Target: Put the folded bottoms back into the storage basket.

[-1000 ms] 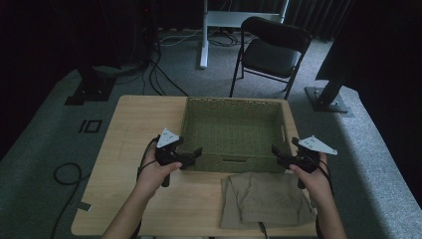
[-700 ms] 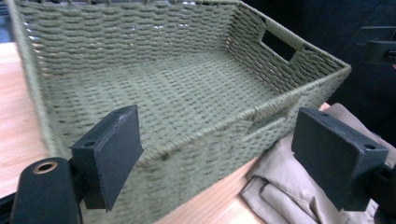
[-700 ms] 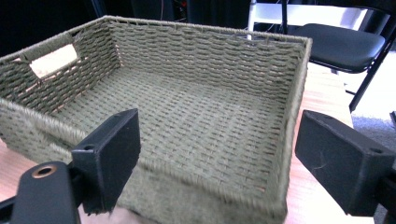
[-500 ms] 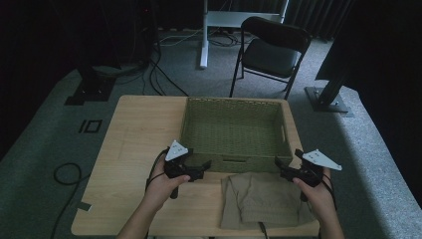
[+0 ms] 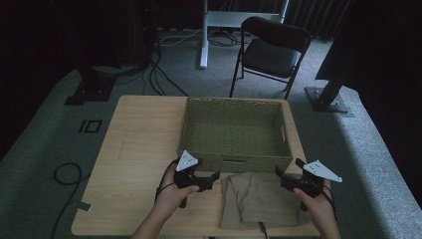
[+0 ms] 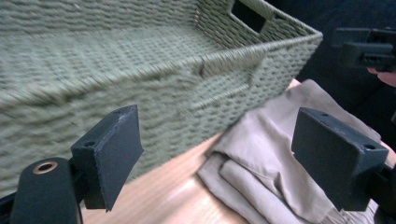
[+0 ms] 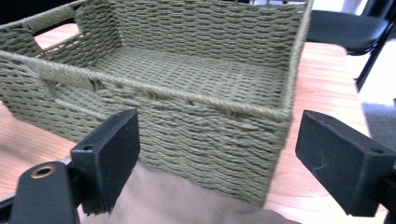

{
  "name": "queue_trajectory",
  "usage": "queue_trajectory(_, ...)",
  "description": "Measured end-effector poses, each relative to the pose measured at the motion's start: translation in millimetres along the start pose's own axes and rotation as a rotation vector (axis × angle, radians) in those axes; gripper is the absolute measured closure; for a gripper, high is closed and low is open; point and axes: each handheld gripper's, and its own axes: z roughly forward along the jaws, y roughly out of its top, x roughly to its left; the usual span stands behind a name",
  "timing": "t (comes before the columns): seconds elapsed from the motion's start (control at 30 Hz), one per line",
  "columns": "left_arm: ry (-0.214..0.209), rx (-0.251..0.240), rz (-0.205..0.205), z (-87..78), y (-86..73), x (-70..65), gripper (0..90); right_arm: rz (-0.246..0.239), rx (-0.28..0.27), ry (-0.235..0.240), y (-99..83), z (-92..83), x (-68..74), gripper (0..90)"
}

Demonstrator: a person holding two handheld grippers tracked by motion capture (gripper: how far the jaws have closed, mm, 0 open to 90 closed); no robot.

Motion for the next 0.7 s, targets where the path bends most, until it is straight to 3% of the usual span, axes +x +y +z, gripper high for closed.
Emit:
queue_trajectory(0.17,-0.003,0.021,-0.001,6.6,-11.6,-4.9,17.0,0.011,-0.008,-0.006,-8.2,-4.5,-3.7,13.3)
queue_trajectory(0.7,-0.066,0.092,-0.007,31.1,-31.2,-24.2,16.9,0.067,0.084,-0.078,-48.6,-14.9,-26.1,13.3)
